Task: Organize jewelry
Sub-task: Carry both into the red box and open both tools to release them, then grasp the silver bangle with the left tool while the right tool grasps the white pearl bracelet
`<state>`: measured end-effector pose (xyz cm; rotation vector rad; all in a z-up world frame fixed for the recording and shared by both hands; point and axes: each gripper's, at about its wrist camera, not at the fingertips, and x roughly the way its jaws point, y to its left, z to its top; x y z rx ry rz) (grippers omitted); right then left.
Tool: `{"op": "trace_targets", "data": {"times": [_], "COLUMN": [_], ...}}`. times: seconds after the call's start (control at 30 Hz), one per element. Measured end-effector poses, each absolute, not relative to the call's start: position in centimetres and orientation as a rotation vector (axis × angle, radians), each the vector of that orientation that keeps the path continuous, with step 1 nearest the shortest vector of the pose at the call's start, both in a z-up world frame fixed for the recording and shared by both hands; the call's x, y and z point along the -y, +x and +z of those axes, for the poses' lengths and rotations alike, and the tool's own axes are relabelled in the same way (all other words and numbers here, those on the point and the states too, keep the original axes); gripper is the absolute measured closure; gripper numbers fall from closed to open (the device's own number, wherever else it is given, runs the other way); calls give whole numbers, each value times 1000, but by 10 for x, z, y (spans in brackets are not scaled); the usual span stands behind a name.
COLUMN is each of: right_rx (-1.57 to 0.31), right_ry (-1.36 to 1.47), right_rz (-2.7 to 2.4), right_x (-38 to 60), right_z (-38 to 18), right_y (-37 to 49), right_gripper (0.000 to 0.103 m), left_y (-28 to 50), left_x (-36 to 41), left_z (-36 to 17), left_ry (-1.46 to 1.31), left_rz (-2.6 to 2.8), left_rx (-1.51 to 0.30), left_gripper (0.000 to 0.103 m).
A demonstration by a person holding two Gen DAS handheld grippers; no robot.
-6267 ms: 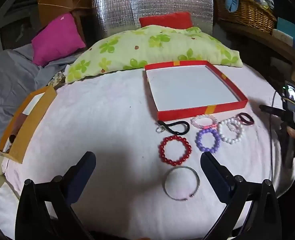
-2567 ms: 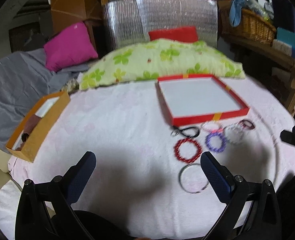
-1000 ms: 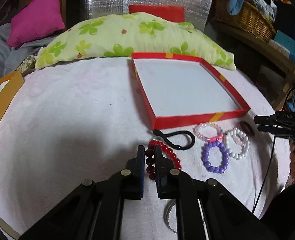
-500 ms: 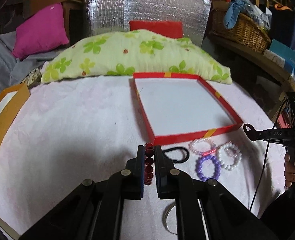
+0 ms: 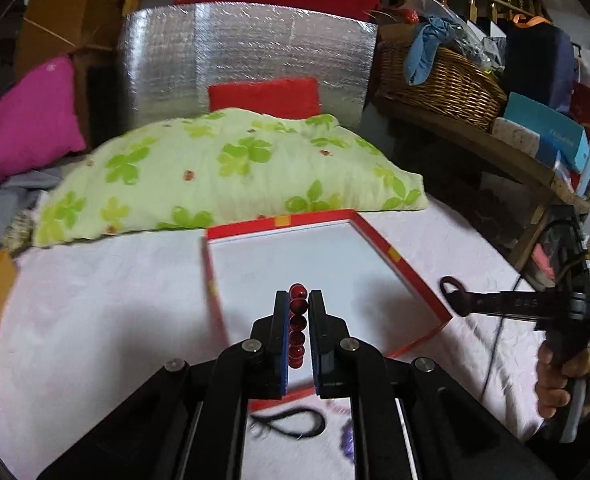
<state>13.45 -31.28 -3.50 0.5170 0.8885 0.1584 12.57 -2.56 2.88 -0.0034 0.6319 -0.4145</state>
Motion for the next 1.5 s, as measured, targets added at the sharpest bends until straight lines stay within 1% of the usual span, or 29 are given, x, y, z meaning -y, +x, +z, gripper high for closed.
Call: {"op": "trace_targets", "data": {"times": [0.1, 0.17, 0.23, 0.37, 0.4, 0.43, 0.47, 0.5, 0.53, 0.57, 0.73, 0.8, 0.83, 0.9, 1.37, 1.5], "right_rx": [-894, -893, -898, -898, -895, -887, -873, -864, -861, -854, -941, -960, -970, -974, -974, -956], "right_ry": [494, 482, 463, 473, 479, 475, 464, 454, 454, 468, 524, 541, 562, 567, 572, 525], "right_rz": [124, 118, 113, 83, 69, 54, 31, -2, -26, -48, -33, -8, 14, 19, 51, 4], "right_x": [311, 309, 306, 311, 314, 316, 320, 324, 327, 332, 336, 333, 332, 330, 322, 325], "right_z": [-38, -39, -41, -43, -41, -40, -38, -37, -37, -39, -59, -64, -66, -68, -68, -61], "right_y": [150, 156, 163, 164, 162, 161, 158, 155, 154, 152, 158, 158, 158, 157, 150, 144], "right_gripper": [95, 95, 95, 94, 89, 85, 72, 53, 43, 35, 35, 39, 44, 44, 44, 44], "left_y": [140, 150, 155, 152, 151, 150, 150, 152, 154, 158, 174, 179, 179, 182, 191, 181], "left_x": [29, 32, 31, 15, 9, 3, -1, -6, -8, -11, -14, -12, -11, -8, 0, -3], "left_z": [11, 0, -8, -9, -7, -7, -7, -9, -11, -16, -42, -50, -52, -56, -57, -48], "left_ry": [-26, -20, -5, -45, -55, -61, -65, -74, -83, -98, -168, -189, -196, -221, -231, -187], "left_rz": [-418, -403, -372, -330, -311, -285, -260, -235, -231, -230, -249, -270, -278, -316, -370, -327], "left_rx": [-673, -718, -742, -742, -737, -729, -724, -733, -747, -777, -928, -963, -971, -994, -1010, -974], "left_gripper": [93, 90, 67, 58, 46, 38, 37, 37, 37, 37, 37, 37, 37, 37, 37, 37]}}
